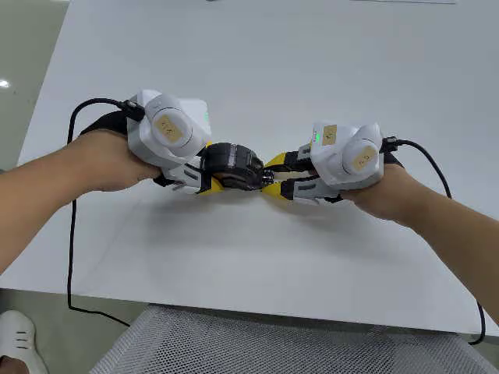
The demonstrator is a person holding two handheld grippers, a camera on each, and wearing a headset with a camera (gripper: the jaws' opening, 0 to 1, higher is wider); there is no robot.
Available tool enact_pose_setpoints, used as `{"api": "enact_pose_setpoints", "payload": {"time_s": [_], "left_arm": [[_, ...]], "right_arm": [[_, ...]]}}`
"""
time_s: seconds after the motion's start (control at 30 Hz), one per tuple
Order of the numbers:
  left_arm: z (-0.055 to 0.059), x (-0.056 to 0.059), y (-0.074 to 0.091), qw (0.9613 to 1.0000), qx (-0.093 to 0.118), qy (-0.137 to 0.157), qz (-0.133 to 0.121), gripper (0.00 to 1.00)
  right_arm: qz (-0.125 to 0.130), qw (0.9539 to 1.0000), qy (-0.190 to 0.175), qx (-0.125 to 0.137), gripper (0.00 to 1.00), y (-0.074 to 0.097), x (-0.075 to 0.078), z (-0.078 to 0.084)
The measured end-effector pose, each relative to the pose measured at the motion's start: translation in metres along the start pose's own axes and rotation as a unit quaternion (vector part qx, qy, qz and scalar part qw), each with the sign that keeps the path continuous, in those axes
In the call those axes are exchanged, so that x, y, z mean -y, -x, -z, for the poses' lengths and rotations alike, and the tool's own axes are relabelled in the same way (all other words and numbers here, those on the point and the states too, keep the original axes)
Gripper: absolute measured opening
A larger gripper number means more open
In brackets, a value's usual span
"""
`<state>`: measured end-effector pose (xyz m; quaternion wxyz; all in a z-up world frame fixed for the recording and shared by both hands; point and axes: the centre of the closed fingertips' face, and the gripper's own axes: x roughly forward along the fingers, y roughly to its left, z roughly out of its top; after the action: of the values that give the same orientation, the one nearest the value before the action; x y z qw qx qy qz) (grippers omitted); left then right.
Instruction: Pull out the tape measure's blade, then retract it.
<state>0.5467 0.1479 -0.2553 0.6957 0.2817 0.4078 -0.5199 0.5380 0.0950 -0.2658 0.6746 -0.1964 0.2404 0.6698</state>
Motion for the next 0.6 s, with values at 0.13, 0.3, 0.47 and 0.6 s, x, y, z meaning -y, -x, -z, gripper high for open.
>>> {"api": "enact_pose_setpoints", "payload": {"time_s": [0.13, 0.3, 0.47, 0.6], "left_arm": [[0.0002, 0.0, 0.0, 1.0, 0.0, -0.003, -0.001, 0.29], [0.0006, 0.0015, 0.0007, 0.9999, 0.0, -0.013, 0.002, 0.29], [0.0005, 0.001, 0.0006, 1.0, 0.001, -0.01, 0.001, 0.29], [0.0008, 0.0009, 0.0007, 0.9999, 0.0, -0.01, 0.001, 0.29]], "right_arm": [[0.002, 1.0, -0.002, -0.002, 0.15, 0.0006, -0.0003, 0.0003], [0.002, 0.9999, -0.012, 0.0, 0.11, 0.0023, 0.0019, 0.001], [0.002, 1.0, -0.004, -0.003, 0.11, 0.0032, -0.0054, -0.005], [0.002, 1.0, -0.005, -0.001, 0.11, 0.0033, -0.0053, -0.0048]]}}
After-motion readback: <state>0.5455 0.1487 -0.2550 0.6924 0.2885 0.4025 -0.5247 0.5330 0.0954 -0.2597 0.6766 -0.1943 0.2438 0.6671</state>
